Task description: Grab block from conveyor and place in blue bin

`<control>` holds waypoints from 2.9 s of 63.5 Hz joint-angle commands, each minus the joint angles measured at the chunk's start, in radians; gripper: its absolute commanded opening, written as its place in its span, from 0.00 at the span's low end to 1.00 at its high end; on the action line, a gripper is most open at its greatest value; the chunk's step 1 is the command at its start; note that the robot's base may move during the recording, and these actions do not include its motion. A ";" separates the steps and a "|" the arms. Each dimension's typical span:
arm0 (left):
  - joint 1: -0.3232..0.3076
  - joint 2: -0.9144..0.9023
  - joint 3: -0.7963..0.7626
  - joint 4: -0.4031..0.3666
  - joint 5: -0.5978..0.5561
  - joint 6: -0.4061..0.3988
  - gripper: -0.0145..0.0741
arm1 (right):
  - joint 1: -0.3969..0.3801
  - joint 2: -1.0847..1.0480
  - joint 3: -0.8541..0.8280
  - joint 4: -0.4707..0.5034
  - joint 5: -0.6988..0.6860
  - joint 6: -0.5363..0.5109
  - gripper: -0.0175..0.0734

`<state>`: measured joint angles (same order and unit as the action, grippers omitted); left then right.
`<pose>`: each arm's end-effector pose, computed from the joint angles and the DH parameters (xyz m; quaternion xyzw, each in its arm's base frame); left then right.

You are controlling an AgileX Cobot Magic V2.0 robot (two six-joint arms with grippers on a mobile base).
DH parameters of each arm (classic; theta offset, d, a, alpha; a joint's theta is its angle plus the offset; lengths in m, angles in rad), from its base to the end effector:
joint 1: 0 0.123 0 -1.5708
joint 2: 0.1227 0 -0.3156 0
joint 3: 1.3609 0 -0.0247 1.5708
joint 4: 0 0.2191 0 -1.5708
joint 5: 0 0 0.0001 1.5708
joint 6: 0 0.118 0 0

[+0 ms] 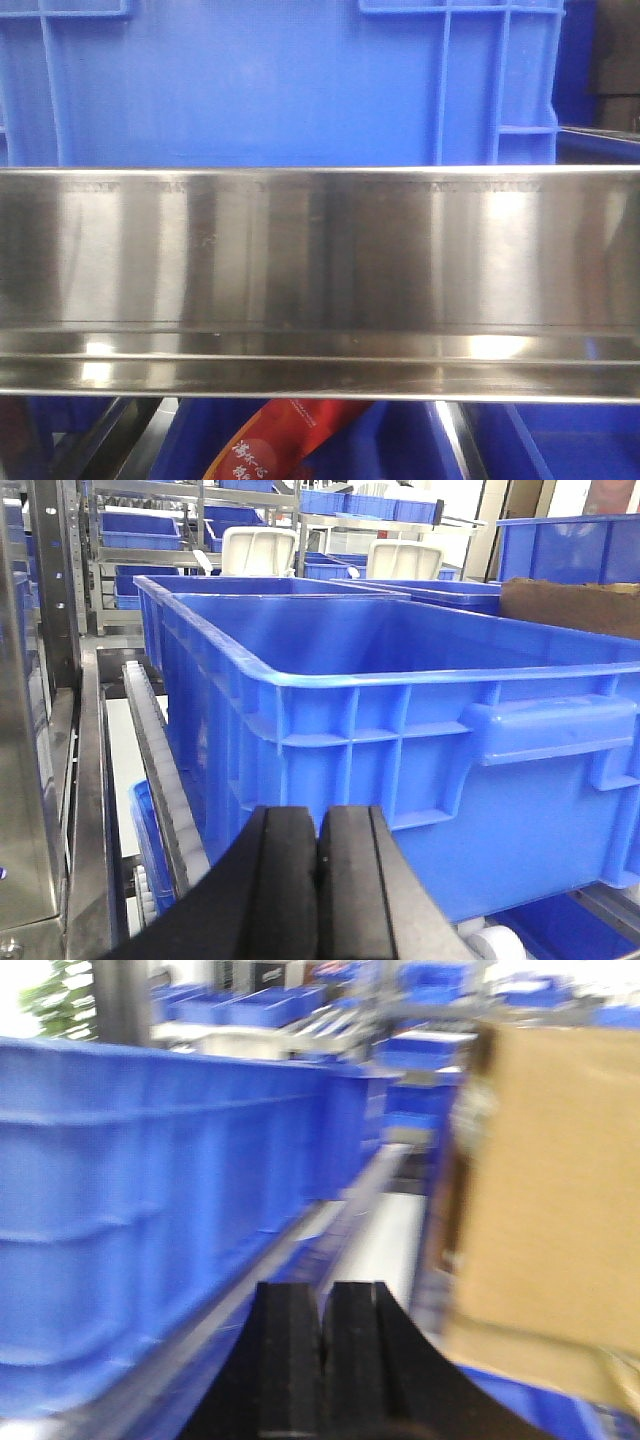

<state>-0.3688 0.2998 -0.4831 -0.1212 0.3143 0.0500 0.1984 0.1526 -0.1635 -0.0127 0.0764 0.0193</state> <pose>0.0306 -0.0166 0.3297 0.1219 0.7113 -0.1622 0.6730 0.0293 0.0058 0.2573 -0.0666 0.6962 0.0728 0.7110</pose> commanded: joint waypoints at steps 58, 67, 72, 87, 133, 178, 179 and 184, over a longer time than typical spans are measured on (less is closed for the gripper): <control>0.002 -0.005 0.002 -0.008 -0.016 -0.001 0.04 | -0.147 -0.153 0.163 0.023 -0.084 0.000 0.01; 0.002 -0.005 0.002 -0.008 -0.016 -0.001 0.04 | -0.147 -0.153 0.163 0.023 -0.084 0.000 0.01; 0.002 -0.005 0.002 -0.008 -0.016 -0.001 0.04 | -0.147 -0.153 0.163 0.023 -0.084 0.000 0.01; 0.008 -0.015 0.013 0.022 -0.013 -0.001 0.04 | -0.147 -0.153 0.163 0.023 -0.084 0.000 0.01; 0.333 -0.300 0.483 0.152 -0.385 -0.156 0.04 | -0.147 -0.153 0.163 0.023 -0.084 0.000 0.01; 0.333 -0.300 0.483 0.121 -0.357 -0.156 0.04 | -0.147 -0.153 0.163 0.023 -0.084 0.000 0.01; 0.333 -0.300 0.483 0.121 -0.357 -0.156 0.04 | -0.147 -0.153 0.163 0.023 -0.084 0.000 0.01; 0.333 -0.300 0.483 0.121 -0.357 -0.156 0.04 | -0.147 -0.153 0.163 0.023 -0.084 0.000 0.01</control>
<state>-0.0385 0.0057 0.0025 0.0000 -0.0250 -0.1021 0.0541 0.0039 0.0002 0.0092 0.0090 0.0193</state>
